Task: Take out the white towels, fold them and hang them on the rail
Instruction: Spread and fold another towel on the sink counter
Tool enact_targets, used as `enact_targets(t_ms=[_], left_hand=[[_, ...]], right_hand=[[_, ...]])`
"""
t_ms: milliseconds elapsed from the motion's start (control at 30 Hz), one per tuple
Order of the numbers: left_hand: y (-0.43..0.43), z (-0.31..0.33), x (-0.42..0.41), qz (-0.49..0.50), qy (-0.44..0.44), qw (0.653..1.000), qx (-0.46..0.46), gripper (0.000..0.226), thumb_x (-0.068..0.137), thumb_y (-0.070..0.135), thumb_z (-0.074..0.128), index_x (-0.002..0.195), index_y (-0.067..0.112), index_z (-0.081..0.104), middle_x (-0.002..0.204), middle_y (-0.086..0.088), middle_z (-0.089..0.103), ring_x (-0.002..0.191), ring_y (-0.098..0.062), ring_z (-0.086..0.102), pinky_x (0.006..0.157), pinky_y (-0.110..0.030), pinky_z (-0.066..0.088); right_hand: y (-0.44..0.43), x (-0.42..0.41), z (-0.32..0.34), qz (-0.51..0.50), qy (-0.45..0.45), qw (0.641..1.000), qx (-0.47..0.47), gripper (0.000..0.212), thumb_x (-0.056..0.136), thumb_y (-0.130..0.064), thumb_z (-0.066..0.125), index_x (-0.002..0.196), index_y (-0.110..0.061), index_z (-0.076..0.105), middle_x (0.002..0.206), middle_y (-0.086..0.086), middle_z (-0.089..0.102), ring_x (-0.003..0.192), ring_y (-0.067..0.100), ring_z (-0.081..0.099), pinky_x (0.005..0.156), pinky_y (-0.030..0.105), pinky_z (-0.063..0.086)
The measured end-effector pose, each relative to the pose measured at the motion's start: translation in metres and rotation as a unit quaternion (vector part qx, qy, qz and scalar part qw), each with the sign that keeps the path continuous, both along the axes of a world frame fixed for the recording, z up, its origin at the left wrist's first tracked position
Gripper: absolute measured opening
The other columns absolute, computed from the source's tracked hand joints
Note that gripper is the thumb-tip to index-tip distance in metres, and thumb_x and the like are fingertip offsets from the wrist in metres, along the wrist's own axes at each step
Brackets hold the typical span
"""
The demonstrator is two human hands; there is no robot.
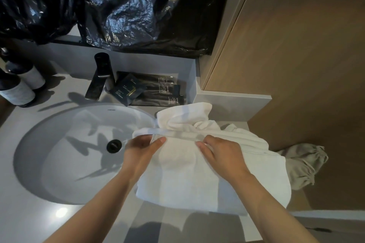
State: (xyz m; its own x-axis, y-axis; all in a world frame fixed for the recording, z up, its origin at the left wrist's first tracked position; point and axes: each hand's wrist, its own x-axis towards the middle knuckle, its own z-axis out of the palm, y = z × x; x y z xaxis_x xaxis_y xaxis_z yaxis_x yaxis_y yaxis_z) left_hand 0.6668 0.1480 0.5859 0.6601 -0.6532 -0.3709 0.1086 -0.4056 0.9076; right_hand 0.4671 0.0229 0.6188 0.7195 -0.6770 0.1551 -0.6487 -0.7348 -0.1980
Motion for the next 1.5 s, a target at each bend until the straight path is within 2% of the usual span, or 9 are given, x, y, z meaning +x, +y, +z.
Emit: enact_targets(t_ms=[167, 233, 333, 467, 667, 933, 1067, 1267, 1500], left_hand=[[0.005, 0.013, 0.001, -0.032, -0.062, 0.997, -0.015, 0.054, 0.071, 0.031, 0.084, 0.055, 0.002, 0.042, 0.050, 0.004, 0.037, 0.050, -0.014, 0.036, 0.052, -0.027, 0.031], [0.010, 0.021, 0.003, -0.040, -0.075, 0.995, -0.051, 0.039, 0.072, 0.026, 0.084, 0.057, 0.001, 0.058, 0.053, 0.012, 0.054, 0.050, -0.006, 0.050, 0.054, -0.018, 0.037], [0.021, 0.030, 0.006, -0.051, -0.096, 0.992, -0.058, 0.023, 0.067, 0.029, 0.086, 0.059, 0.012, 0.073, 0.088, 0.014, 0.073, 0.086, 0.002, 0.066, 0.071, -0.019, 0.048], [0.032, 0.019, 0.000, -0.014, -0.238, 0.971, 0.037, 0.020, 0.075, 0.031, 0.082, 0.072, 0.012, 0.075, 0.119, 0.003, 0.055, 0.112, -0.014, 0.051, 0.086, -0.030, 0.045], [0.034, 0.007, -0.033, 0.000, -0.204, 0.979, 0.011, 0.036, 0.096, 0.038, 0.053, 0.073, 0.012, 0.043, 0.064, 0.000, 0.047, 0.063, -0.024, 0.047, 0.054, -0.033, 0.035], [0.053, 0.010, -0.025, -0.109, -0.071, 0.991, 0.026, 0.062, 0.072, 0.071, 0.064, 0.088, 0.011, 0.067, 0.083, -0.013, 0.071, 0.079, -0.029, 0.068, 0.077, -0.046, 0.055], [0.049, 0.003, -0.031, -0.055, -0.132, 0.989, 0.030, 0.028, 0.092, 0.050, 0.054, 0.086, 0.024, 0.061, 0.081, 0.004, 0.067, 0.081, -0.019, 0.064, 0.067, -0.031, 0.047], [0.062, -0.008, -0.027, -0.093, -0.021, 0.993, 0.062, 0.064, 0.062, 0.073, 0.061, 0.078, 0.011, 0.062, 0.076, -0.002, 0.068, 0.071, -0.021, 0.064, 0.068, -0.035, 0.051], [0.077, -0.026, -0.035, -0.068, -0.143, 0.986, 0.055, 0.051, 0.079, 0.068, 0.059, 0.089, 0.019, 0.063, 0.078, -0.002, 0.069, 0.071, -0.017, 0.066, 0.070, -0.042, 0.057]], right_hand=[[0.000, -0.020, 0.006, 0.007, -0.078, 0.996, -0.050, 0.042, 0.091, -0.046, 0.062, 0.064, -0.014, 0.057, 0.051, -0.001, 0.057, 0.045, 0.022, 0.053, 0.046, 0.023, 0.030], [0.003, -0.019, 0.011, 0.024, -0.096, 0.995, -0.025, 0.047, 0.093, -0.053, 0.052, 0.066, -0.014, 0.054, 0.052, -0.003, 0.054, 0.045, 0.020, 0.050, 0.045, 0.024, 0.032], [0.002, -0.025, 0.016, 0.048, -0.105, 0.993, 0.037, 0.046, 0.094, -0.058, 0.039, 0.068, -0.021, 0.044, 0.054, -0.010, 0.044, 0.048, 0.017, 0.041, 0.047, 0.029, 0.034], [0.000, -0.028, 0.011, 0.072, 0.011, 0.995, 0.065, 0.043, 0.094, -0.064, 0.036, 0.080, -0.025, 0.047, 0.070, -0.005, 0.060, 0.067, 0.023, 0.057, 0.059, 0.035, 0.041], [-0.012, -0.058, 0.003, 0.024, -0.029, 0.997, -0.062, 0.032, 0.085, -0.043, 0.069, 0.071, -0.016, 0.060, 0.055, -0.001, 0.060, 0.047, 0.024, 0.058, 0.048, 0.023, 0.030], [-0.015, -0.064, 0.007, 0.013, -0.048, 0.998, 0.030, 0.037, 0.092, -0.047, 0.058, 0.071, -0.024, 0.040, 0.057, -0.012, 0.042, 0.053, 0.017, 0.043, 0.051, 0.030, 0.033], [-0.021, -0.060, 0.005, 0.010, -0.010, 0.999, 0.045, 0.039, 0.094, -0.054, 0.050, 0.072, -0.023, 0.040, 0.059, -0.011, 0.045, 0.058, 0.019, 0.045, 0.055, 0.033, 0.036], [-0.030, -0.050, 0.001, -0.002, 0.017, 0.998, 0.053, 0.037, 0.095, -0.057, 0.044, 0.076, -0.027, 0.044, 0.066, -0.010, 0.052, 0.068, 0.020, 0.055, 0.058, 0.032, 0.033], [-0.030, -0.051, -0.006, -0.014, 0.000, 0.998, 0.057, 0.038, 0.095, -0.057, 0.044, 0.074, -0.026, 0.046, 0.065, -0.008, 0.058, 0.065, 0.021, 0.054, 0.057, 0.033, 0.036]])
